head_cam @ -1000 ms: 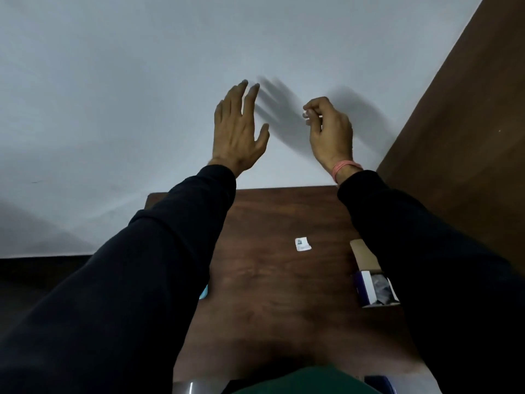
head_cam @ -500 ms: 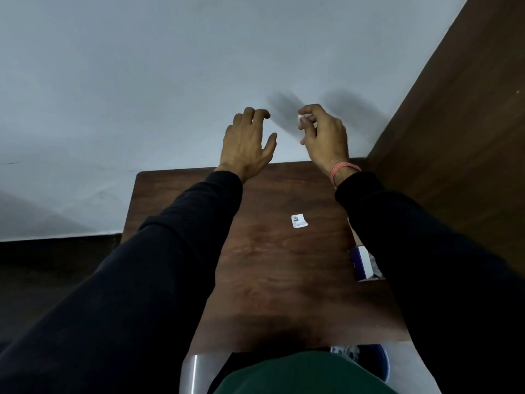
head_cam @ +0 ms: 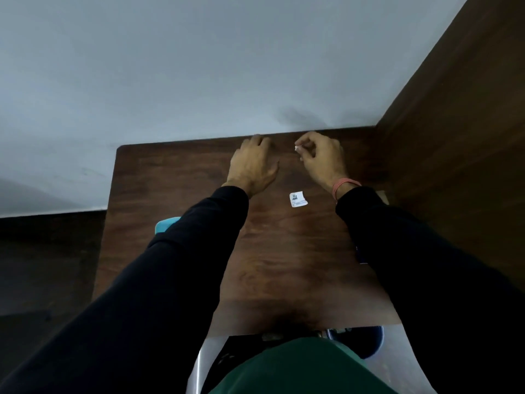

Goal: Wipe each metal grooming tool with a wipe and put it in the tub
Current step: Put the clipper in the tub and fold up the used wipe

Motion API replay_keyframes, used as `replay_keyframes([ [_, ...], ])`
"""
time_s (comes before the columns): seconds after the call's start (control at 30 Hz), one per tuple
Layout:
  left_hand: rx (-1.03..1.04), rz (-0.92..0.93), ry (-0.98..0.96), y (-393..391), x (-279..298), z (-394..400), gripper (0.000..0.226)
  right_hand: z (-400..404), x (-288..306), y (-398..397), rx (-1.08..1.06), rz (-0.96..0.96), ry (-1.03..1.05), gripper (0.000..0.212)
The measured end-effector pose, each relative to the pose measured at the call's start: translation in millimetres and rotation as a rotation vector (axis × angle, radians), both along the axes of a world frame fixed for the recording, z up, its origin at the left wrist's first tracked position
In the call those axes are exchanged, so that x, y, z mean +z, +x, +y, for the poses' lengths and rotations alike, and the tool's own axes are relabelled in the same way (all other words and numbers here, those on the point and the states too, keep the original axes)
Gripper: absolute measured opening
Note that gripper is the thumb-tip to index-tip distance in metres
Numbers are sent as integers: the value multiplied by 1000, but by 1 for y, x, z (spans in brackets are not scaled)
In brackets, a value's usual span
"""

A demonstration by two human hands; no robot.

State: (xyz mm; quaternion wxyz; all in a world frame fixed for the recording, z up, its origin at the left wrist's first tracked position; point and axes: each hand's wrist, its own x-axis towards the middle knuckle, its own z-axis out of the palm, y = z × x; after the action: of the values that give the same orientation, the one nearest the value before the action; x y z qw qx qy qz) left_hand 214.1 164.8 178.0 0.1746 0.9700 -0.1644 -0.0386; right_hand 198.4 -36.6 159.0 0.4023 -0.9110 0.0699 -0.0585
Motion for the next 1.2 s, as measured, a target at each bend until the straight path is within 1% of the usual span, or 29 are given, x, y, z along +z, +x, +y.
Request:
replay_keyframes([
  [0.1, -25, 134, 17, -12, -39, -8, 42, -5, -40, -15, -20, 78, 17, 5],
  [0.23, -42, 273, 63, -24, -84, -22, 49, -11, -89, -31, -58, 164, 57, 9],
  [0.37, -28, 329, 25, -34, -117, -33, 42, -15, -121, -42, -80, 214, 63, 6],
  [0.47, -21, 333, 26, -35, -131, -41, 48, -17, -134, -47, -148, 259, 103, 5],
  [0.57, -15, 283, 55, -34, -138, -47, 49, -20, -143, -54, -217, 284, 183, 11],
  [0.63, -16, 282, 45, -33, -140, -48, 48, -21, -147, -58, -249, 294, 237, 12],
  [0.73, 16, 317, -2, -29, -142, -50, 48, -22, -148, -60, -273, 321, 279, 11],
  [0.8, 57, 360, -61, -28, -143, -51, 46, -22, -147, -59, -294, 345, 324, 15],
  [0.87, 73, 393, -118, -27, -146, -52, 40, -22, -145, -60, -322, 373, 400, 15],
  [1.0, 112, 453, -187, -27, -149, -52, 25, -22, -142, -60, -375, 406, 500, 9],
  [1.1, 146, 486, -225, -27, -153, -53, 18, -25, -142, -60, -396, 415, 527, 12],
  [1.2, 176, 491, -225, -28, -153, -56, 14, -26, -143, -60, -359, 435, 553, 13],
])
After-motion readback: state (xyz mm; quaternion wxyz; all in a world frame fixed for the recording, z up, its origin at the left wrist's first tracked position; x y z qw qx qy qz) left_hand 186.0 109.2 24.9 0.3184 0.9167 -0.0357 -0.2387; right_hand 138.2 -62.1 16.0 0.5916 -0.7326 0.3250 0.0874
